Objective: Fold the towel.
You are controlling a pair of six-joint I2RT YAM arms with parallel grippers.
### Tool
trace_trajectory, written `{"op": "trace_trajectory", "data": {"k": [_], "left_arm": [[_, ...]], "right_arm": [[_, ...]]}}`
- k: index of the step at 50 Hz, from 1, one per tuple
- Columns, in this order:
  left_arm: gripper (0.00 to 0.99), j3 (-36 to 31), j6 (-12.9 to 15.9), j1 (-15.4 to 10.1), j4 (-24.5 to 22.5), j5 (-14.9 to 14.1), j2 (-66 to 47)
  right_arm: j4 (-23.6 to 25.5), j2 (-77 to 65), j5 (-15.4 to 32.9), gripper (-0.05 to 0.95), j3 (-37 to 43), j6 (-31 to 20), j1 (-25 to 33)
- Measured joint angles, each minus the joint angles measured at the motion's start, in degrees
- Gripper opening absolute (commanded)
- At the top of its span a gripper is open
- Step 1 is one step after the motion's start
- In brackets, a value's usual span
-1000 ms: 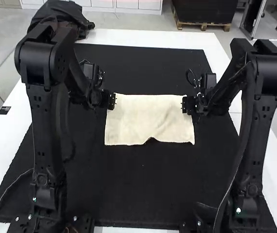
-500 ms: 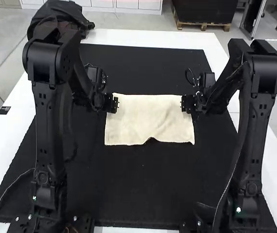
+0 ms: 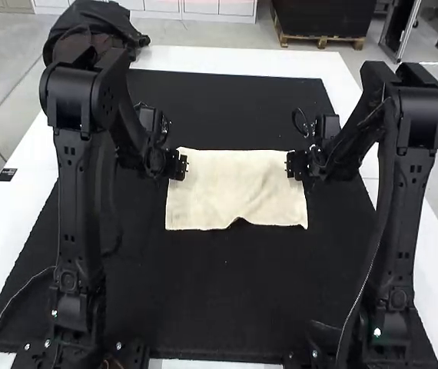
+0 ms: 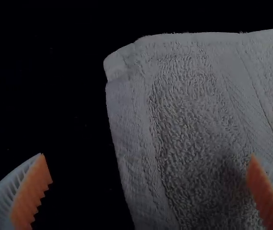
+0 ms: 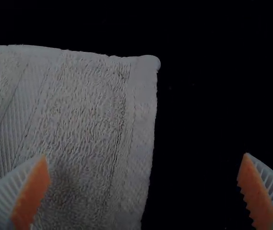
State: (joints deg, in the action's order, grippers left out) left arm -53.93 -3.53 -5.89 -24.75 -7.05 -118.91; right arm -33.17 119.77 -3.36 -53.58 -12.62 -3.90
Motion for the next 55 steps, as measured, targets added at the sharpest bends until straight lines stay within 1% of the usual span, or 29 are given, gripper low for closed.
{"op": "trace_trajectory", "data": {"k": [2,4,5,7,8,9,10,11,12,13,14,15,19,26,44,55], "left_arm": [[0.954,-0.07,0.0,-0.02,0.0,0.07,-0.02],[0.925,-0.11,0.0,-0.02,-0.02,0.09,-0.02],[0.898,-0.13,0.0,-0.02,0.0,0.11,-0.02],[0.833,-0.17,0.02,-0.02,0.02,0.24,-0.02],[0.769,-0.22,0.04,0.0,0.02,0.37,-0.07],[0.687,-0.22,0.09,0.0,0.04,0.57,-0.07],[0.593,-0.22,0.13,0.02,0.02,0.87,-0.07],[0.462,-0.28,0.26,0.04,0.04,1.05,-0.11],[0.349,-0.35,0.35,0.07,-0.04,1.03,-0.33],[0.228,-0.44,0.61,0.04,-0.09,1.2,-0.52],[0.11,-0.52,0.76,0.02,-0.31,1.64,-0.76],[0.018,-0.68,0.96,0.11,-0.44,1.6,-0.98],[0.026,-1.14,1.49,0.11,-0.59,0.48,-1.46],[0.026,-1.14,2.21,0.0,-0.63,0.15,-1.46],[0.026,-1.14,2.19,0.04,-1.18,-0.31,-1.03],[0.026,-1.14,1.73,0.04,0.7,-0.5,1.27]], "right_arm": [[0.02,0.31,-0.02,0.9,0.02,-0.09,0.0],[0.02,0.66,-0.02,0.84,0.0,-0.09,-0.04],[0.0,0.83,-0.02,0.79,0.02,-0.07,-0.04],[-0.26,1.14,-0.31,0.61,0.0,-0.07,-0.04],[-0.24,1.2,-0.48,0.5,-0.07,-0.09,-0.11],[-0.24,1.2,-0.72,0.4,-0.11,-0.13,-0.17],[-0.22,1.2,-0.76,0.23,-0.15,-0.07,-0.24],[-0.22,1.31,-1.2,0.07,-0.15,-0.09,-0.42],[-0.22,1.31,-1.68,-0.03,-0.15,-0.04,-0.48],[-0.2,1.36,-2.19,-0.02,-0.15,-0.02,-0.57],[-0.2,1.36,-2.54,-0.02,-0.15,-0.02,-0.66],[-0.17,1.36,-2.91,-0.02,-0.13,0.02,-0.81],[-0.2,1.42,-3.63,-0.02,-0.13,0.46,-0.85],[-0.22,1.42,-3.93,-0.02,-0.09,0.92,-0.81],[-0.66,0.83,-5.31,-0.02,0.94,2.16,0.04],[0.13,-1.95,-5.46,-0.02,2.47,2.93,0.28]]}}
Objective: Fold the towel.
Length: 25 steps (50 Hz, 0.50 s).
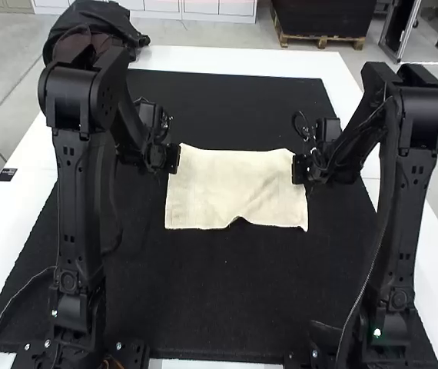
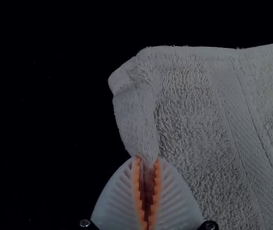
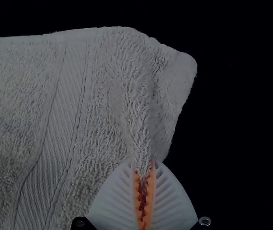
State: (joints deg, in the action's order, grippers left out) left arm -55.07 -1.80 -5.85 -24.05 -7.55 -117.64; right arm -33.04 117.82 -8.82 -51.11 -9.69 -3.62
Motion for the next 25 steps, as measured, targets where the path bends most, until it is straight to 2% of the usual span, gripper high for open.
{"op": "trace_trajectory", "data": {"k": [14,25], "left_arm": [[0.026,0.0,-0.04,0.0,4.0,-0.66,3.96],[0.026,0.35,-0.22,0.0,4.5,-2.21,7.67]], "right_arm": [[0.09,-4.57,-0.9,-0.02,1.14,0.09,0.79],[0.33,-6.64,-2.21,-0.02,2.82,0.11,2.82]]}}
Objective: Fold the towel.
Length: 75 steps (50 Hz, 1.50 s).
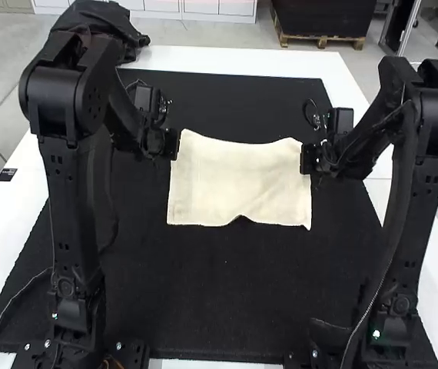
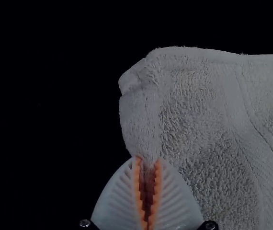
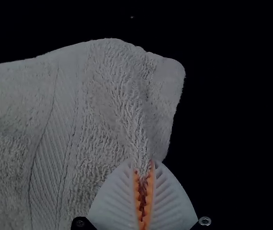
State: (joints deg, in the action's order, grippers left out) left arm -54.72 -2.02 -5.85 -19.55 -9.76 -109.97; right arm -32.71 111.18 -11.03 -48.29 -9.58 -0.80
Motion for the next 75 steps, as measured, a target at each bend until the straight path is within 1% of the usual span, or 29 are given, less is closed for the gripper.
{"op": "trace_trajectory", "data": {"k": [8,19,32,38,48,66,75], "left_arm": [[0.026,1.05,-0.09,0.0,0.09,-0.59,1.68],[0.026,2.64,-0.24,0.0,0.9,-0.63,3.32],[0.026,5.11,-0.28,-0.02,0.94,-0.79,6.88],[0.026,6.34,-0.42,0.0,2.14,-0.81,8.46],[0.026,8.87,-0.42,0.0,2.38,-0.83,11.28],[0.026,10.64,-0.39,0.0,7.96,-1.38,16.98],[0.026,13.09,-0.39,0.0,8.61,-1.66,19.74]], "right_arm": [[0.15,-1.2,-0.63,-0.02,1.27,0.0,0.22],[0.5,-4.37,-1.29,-0.02,2.86,0.22,0.22],[3.15,-8.55,-2.14,-0.02,4.52,0.94,0.24],[4.39,-9.57,-2.56,-0.02,5.73,1.09,0.24],[6.93,-12.59,-3.43,-0.02,7.58,1.27,0.28],[12.83,-18.51,-5.2,-0.02,8.94,1.27,0.31],[14.6,-22.14,-5.73,-0.02,11.1,1.29,0.33]]}}
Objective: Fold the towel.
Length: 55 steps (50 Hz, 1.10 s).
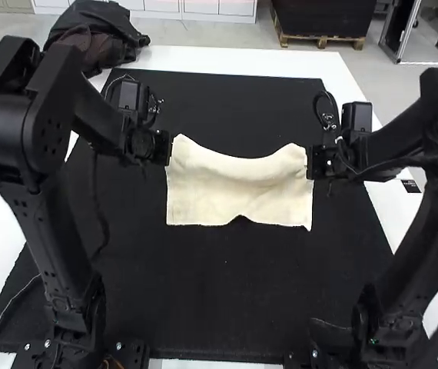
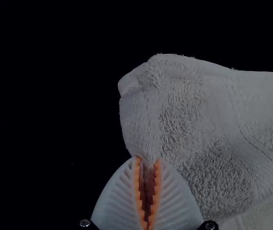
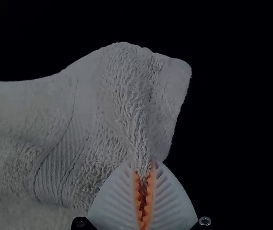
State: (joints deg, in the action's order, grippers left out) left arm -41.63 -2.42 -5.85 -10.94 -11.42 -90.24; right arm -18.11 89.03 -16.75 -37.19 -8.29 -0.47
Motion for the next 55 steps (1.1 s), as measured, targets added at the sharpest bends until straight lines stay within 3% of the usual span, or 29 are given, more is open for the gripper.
{"op": "trace_trajectory", "data": {"k": [12,34,55], "left_arm": [[0.026,3.41,-0.02,0.0,-0.02,-0.02,3.5],[0.026,9.97,-0.02,-0.17,-1.6,-1.33,5.55],[0.026,16.33,-0.04,-0.17,-10.51,-1.49,5.55]], "right_arm": [[2.12,-3.91,-0.46,-0.02,3.06,-0.07,0.35],[3.26,-5.92,-4.11,-0.02,7.72,-2.32,5.97],[1.49,-4.42,-4.94,-0.02,11.69,-4.04,6.23]]}}
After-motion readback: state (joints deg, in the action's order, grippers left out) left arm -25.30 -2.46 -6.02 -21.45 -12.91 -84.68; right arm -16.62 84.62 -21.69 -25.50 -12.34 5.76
